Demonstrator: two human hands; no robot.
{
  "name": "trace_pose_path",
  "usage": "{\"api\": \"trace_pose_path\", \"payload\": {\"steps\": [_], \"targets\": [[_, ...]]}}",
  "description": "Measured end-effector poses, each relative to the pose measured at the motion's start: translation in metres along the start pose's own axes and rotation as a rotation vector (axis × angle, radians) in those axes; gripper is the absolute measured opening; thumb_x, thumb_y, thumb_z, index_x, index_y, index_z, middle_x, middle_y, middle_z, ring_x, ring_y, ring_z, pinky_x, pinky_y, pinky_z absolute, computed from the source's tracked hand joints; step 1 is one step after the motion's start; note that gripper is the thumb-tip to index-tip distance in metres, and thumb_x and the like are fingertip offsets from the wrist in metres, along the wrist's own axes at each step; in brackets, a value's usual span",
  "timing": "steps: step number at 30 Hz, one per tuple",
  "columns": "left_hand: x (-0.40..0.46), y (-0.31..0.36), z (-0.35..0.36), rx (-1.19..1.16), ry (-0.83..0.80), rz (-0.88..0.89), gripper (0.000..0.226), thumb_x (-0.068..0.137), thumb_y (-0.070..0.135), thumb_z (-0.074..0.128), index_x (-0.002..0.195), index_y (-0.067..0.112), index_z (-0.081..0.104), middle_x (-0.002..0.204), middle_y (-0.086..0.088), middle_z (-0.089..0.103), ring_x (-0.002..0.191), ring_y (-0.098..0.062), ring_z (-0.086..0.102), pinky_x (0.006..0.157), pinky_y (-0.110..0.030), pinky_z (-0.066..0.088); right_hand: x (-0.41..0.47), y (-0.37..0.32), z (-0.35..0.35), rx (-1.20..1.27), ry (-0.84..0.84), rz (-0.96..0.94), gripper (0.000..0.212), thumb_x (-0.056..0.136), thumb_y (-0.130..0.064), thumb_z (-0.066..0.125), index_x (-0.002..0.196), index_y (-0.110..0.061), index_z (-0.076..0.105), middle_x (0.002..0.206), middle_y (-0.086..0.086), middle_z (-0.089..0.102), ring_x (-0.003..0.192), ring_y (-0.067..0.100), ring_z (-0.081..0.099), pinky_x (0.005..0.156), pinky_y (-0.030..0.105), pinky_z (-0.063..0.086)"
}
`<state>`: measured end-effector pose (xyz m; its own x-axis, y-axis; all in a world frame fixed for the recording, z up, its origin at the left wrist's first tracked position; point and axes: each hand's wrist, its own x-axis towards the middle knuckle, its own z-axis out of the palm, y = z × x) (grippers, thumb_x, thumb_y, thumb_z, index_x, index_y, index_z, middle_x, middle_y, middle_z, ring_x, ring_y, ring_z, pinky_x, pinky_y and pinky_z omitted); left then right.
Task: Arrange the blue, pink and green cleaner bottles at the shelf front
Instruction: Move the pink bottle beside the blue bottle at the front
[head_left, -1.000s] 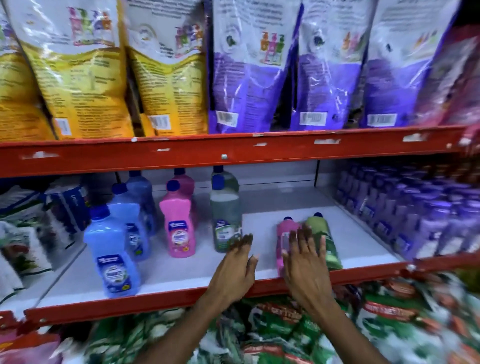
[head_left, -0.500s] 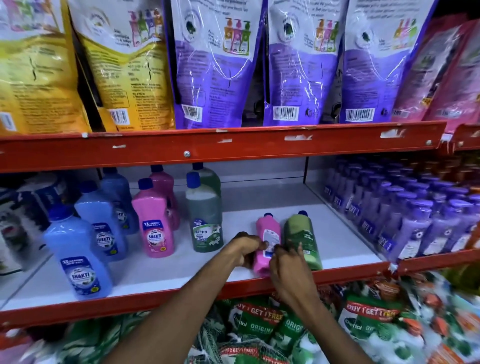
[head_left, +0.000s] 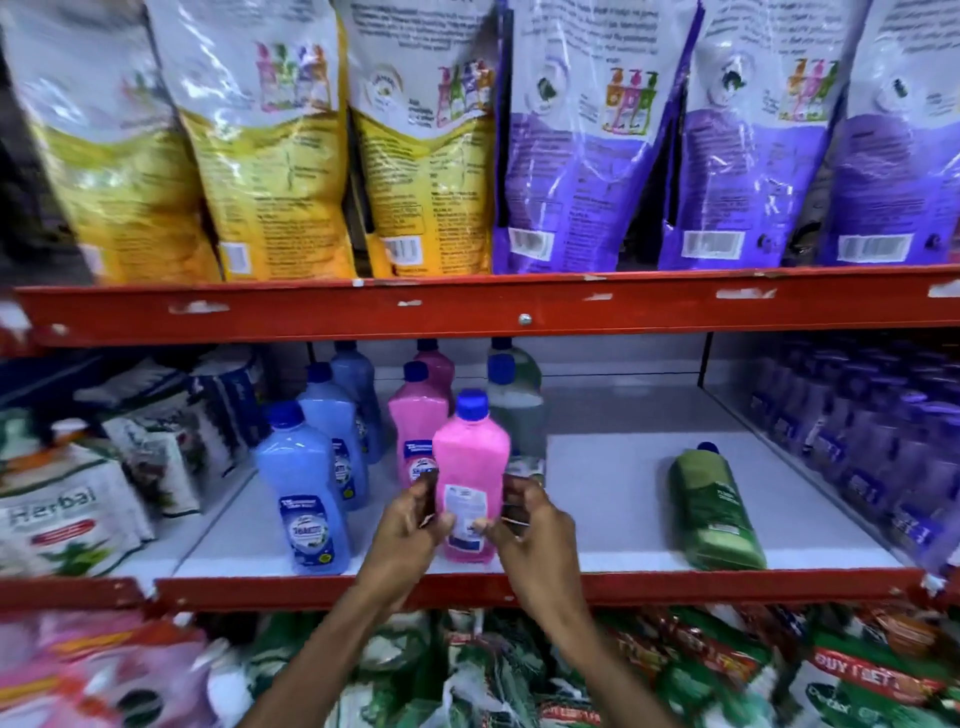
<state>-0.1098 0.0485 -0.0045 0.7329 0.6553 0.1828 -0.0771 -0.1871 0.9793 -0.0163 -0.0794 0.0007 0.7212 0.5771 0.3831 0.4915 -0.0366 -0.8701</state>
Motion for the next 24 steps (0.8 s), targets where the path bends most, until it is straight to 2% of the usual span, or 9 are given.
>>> {"api": "trace_pose_path", "payload": {"steps": [2, 5, 7, 10, 12, 16, 19, 21, 24], "targets": [[-0.002, -0.006, -0.016, 0.040, 0.070, 0.017, 0.045, 0.093, -0.015, 0.050, 0.135, 0.000, 0.052, 0.122, -0.015, 0.068, 0.098, -0.005, 0.072, 0.080, -0.016, 0.059, 0.004, -0.003, 0.026, -0.003, 0.004, -0.016, 0.037, 0.077, -0.008, 0.076, 0.110, -0.021, 0.065, 0.102, -0.005, 0.076, 0.083, -0.007, 0.068, 0.075, 0.009, 0.054], [0.003, -0.013, -0.030, 0.088, 0.122, 0.009, 0.046, 0.094, -0.015, 0.049, 0.139, -0.006, 0.047, 0.136, -0.027, 0.061, 0.125, -0.039, 0.060, 0.109, -0.048, 0.049, 0.011, -0.003, 0.050, -0.045, -0.035, -0.014, 0.034, 0.081, -0.010, 0.072, 0.114, -0.015, 0.065, 0.108, 0.002, 0.075, 0.096, 0.015, 0.071, 0.088, 0.035, 0.058], [0.004, -0.015, -0.036, 0.122, 0.148, 0.024, 0.045, 0.093, -0.017, 0.050, 0.137, -0.007, 0.049, 0.134, -0.028, 0.062, 0.125, -0.043, 0.059, 0.110, -0.055, 0.046, 0.017, 0.000, 0.059, -0.074, -0.056, -0.031, 0.037, 0.083, -0.008, 0.069, 0.119, -0.016, 0.065, 0.112, 0.001, 0.075, 0.098, 0.016, 0.070, 0.089, 0.033, 0.058], [0.000, -0.019, -0.043, 0.139, 0.145, 0.040, 0.044, 0.090, -0.017, 0.052, 0.125, 0.010, 0.058, 0.121, -0.016, 0.070, 0.113, -0.031, 0.067, 0.097, -0.034, 0.056, 0.021, 0.006, 0.061, -0.066, -0.015, -0.061, 0.042, 0.082, -0.002, 0.068, 0.121, -0.017, 0.067, 0.109, -0.003, 0.070, 0.098, 0.017, 0.068, 0.080, 0.004, 0.049], [-0.004, -0.023, -0.046, 0.189, 0.124, 0.026, 0.044, 0.092, -0.011, 0.050, 0.108, 0.029, 0.058, 0.111, 0.002, 0.070, 0.103, -0.013, 0.068, 0.085, -0.015, 0.054, 0.023, 0.010, 0.060, -0.078, 0.016, -0.059, 0.044, 0.083, -0.002, 0.067, 0.125, -0.016, 0.065, 0.108, 0.000, 0.067, 0.093, 0.018, 0.067, 0.080, 0.006, 0.049], [-0.003, -0.026, -0.048, 0.314, 0.127, 0.030, 0.016, 0.100, 0.009, 0.048, 0.112, 0.018, 0.052, 0.116, -0.010, 0.066, 0.112, -0.025, 0.061, 0.100, -0.040, 0.049, 0.028, 0.007, 0.061, 0.010, -0.018, 0.065, 0.033, 0.084, 0.006, 0.058, 0.105, -0.019, 0.065, 0.096, 0.006, 0.074, 0.085, 0.025, 0.073, 0.084, 0.046, 0.061], [-0.003, -0.029, -0.045, 0.411, 0.129, 0.030, 0.014, 0.099, 0.012, 0.051, 0.112, 0.009, 0.046, 0.109, -0.009, 0.063, 0.106, -0.030, 0.061, 0.087, -0.034, 0.046, 0.030, 0.009, 0.057, 0.094, -0.134, 0.080, 0.038, 0.078, 0.009, 0.059, 0.089, -0.028, 0.061, 0.103, 0.010, 0.075, 0.097, 0.027, 0.071, 0.087, 0.036, 0.060], [-0.005, -0.028, -0.043, 0.462, 0.171, 0.035, 0.022, 0.094, 0.013, 0.060, 0.108, 0.013, 0.043, 0.108, -0.009, 0.060, 0.107, -0.030, 0.060, 0.083, -0.027, 0.041, 0.027, 0.011, 0.054, 0.138, -0.262, 0.072, 0.040, 0.076, 0.007, 0.069, 0.103, -0.022, 0.062, 0.109, 0.007, 0.074, 0.102, 0.021, 0.071, 0.085, 0.023, 0.058], [-0.004, -0.024, -0.041, 0.498, 0.210, 0.084, 0.052, 0.081, 0.023, 0.079, 0.118, 0.008, 0.046, 0.120, -0.012, 0.061, 0.113, -0.026, 0.060, 0.097, -0.035, 0.050, 0.029, 0.014, 0.052, 0.136, -0.325, 0.053, 0.048, 0.079, 0.004, 0.072, 0.123, -0.011, 0.057, 0.117, 0.007, 0.071, 0.107, 0.016, 0.069, 0.091, 0.023, 0.055]]}}
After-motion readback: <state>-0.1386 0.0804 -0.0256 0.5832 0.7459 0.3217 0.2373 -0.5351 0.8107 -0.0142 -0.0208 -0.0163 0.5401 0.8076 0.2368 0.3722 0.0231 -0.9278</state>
